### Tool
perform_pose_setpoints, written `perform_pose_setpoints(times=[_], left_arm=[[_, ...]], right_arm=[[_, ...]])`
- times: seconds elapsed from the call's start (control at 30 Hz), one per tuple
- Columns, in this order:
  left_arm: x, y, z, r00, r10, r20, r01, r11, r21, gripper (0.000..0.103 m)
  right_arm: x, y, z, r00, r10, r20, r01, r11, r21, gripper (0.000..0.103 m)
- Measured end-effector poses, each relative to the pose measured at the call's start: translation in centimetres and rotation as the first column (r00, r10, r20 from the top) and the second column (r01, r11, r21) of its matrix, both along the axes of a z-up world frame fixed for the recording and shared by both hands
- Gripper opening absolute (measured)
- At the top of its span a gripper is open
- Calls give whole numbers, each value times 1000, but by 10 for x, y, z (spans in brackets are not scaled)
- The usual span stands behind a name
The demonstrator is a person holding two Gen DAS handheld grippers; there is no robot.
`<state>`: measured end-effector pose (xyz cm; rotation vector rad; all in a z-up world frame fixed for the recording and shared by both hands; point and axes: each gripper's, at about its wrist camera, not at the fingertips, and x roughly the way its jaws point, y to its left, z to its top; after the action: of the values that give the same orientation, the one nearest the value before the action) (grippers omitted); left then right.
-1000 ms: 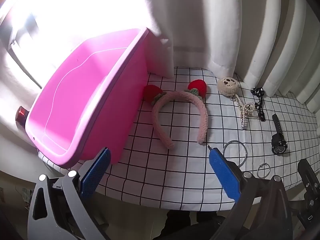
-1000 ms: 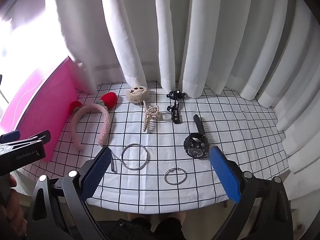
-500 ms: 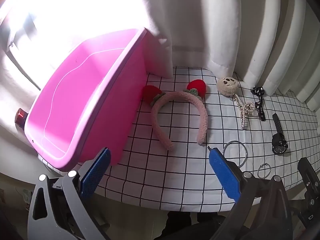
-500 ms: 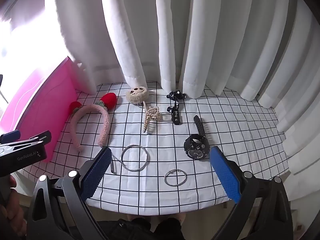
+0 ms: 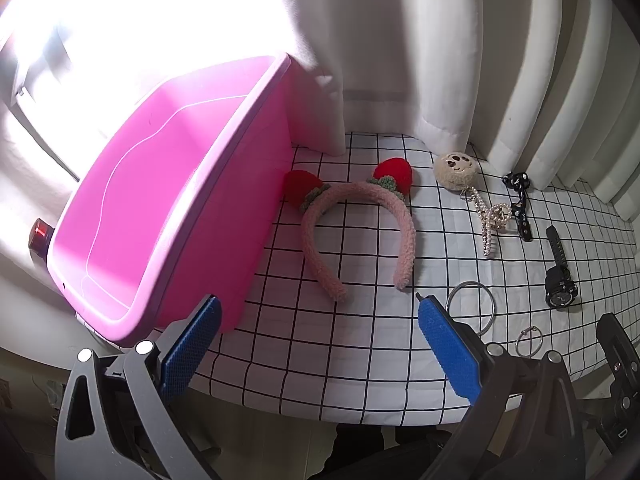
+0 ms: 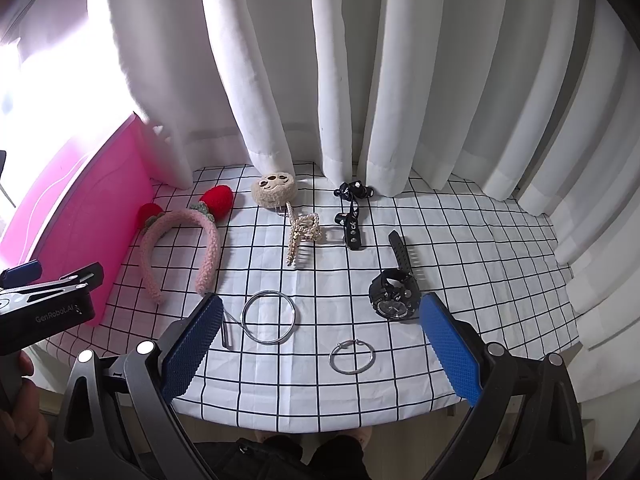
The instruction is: Organize jewelry
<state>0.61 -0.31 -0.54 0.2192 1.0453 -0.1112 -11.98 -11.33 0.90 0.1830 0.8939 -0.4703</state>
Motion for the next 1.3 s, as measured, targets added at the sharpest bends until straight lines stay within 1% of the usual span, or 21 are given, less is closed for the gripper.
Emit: perform_pose_setpoints(times=[0.87,1.17,1.3], left_arm=[[0,-1,-3,1000,3,-6,-3,1000,2,97],[-3,-3,-6,1000,7,-15,-7,1000,6,97],[-5,-3,-11,999,14,-32,-13,1000,10,97]], right_arm=[[5,-7,-5,1000,0,-5,0,1000,13,94],[2,-9,-7,1000,4,-9,-4,1000,17,94],[-1,-14,-9,1000,-2,-11,3,1000,27,94]])
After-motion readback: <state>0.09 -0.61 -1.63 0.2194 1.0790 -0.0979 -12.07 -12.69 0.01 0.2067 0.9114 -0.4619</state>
